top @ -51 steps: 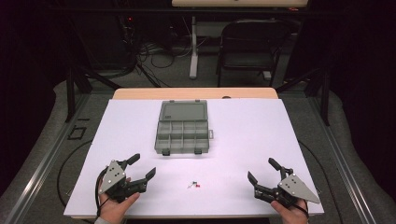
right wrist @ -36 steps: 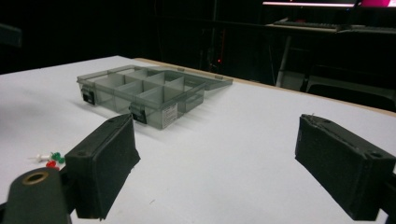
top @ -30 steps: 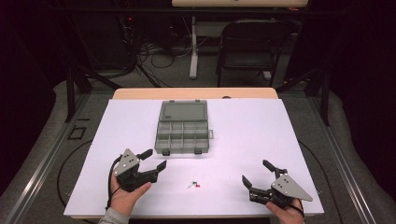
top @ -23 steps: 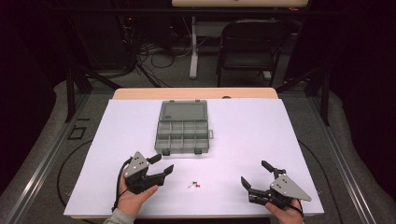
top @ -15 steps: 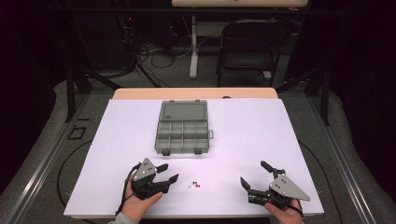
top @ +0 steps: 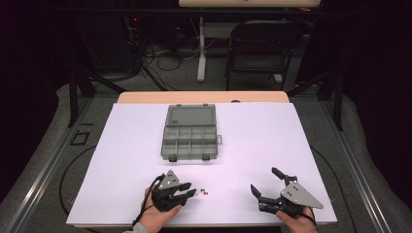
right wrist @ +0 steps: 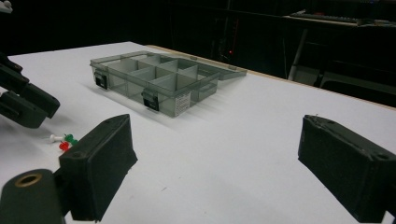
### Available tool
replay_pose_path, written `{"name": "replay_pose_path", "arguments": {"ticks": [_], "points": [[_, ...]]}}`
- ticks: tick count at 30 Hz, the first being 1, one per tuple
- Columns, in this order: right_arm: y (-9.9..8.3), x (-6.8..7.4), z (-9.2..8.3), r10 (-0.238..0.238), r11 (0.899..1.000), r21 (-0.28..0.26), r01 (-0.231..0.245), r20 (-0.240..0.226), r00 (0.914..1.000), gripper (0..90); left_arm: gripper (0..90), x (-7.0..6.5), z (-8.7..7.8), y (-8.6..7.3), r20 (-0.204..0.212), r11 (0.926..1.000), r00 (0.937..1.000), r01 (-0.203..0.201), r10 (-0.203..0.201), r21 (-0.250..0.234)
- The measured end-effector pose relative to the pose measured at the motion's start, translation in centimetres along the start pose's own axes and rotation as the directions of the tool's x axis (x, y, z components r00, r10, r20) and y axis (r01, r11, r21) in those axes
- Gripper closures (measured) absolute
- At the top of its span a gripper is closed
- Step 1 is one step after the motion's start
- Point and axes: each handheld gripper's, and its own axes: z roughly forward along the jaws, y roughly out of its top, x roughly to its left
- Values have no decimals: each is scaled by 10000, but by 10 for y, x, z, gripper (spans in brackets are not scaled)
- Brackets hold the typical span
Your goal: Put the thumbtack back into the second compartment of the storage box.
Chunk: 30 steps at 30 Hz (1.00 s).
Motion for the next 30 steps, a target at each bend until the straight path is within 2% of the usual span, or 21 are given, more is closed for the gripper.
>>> {"name": "replay_pose_path", "arguments": {"ticks": [9,11,15,22,24,26,30], "points": [[0,-1,0,76,10000,0,-76,2,10000,100,691,-7,10,3,49,9996,9999,158,-159,234],[0,-1,0,74,10000,-4,-74,-7,10000,100,699,-7,11,3,25,9995,10000,59,-60,299],[0,-1,-1,60,10000,-1,-60,-19,10000,100,716,-8,13,4,54,9988,9995,312,-314,384],[0,-2,-1,112,9999,0,-112,-19,9999,102,758,-8,16,4,-33,9983,9996,270,-269,512],[0,-2,-1,111,9999,9,-111,-20,9999,102,775,-8,16,4,-99,9978,9991,413,-408,522],[0,-2,-1,109,9999,9,-109,-19,9999,103,792,-8,16,4,-130,9979,9992,377,-370,535],[0,-3,-1,193,9998,14,-193,-12,9998,104,817,-6,15,4,-65,9977,9993,384,-381,552]]}}
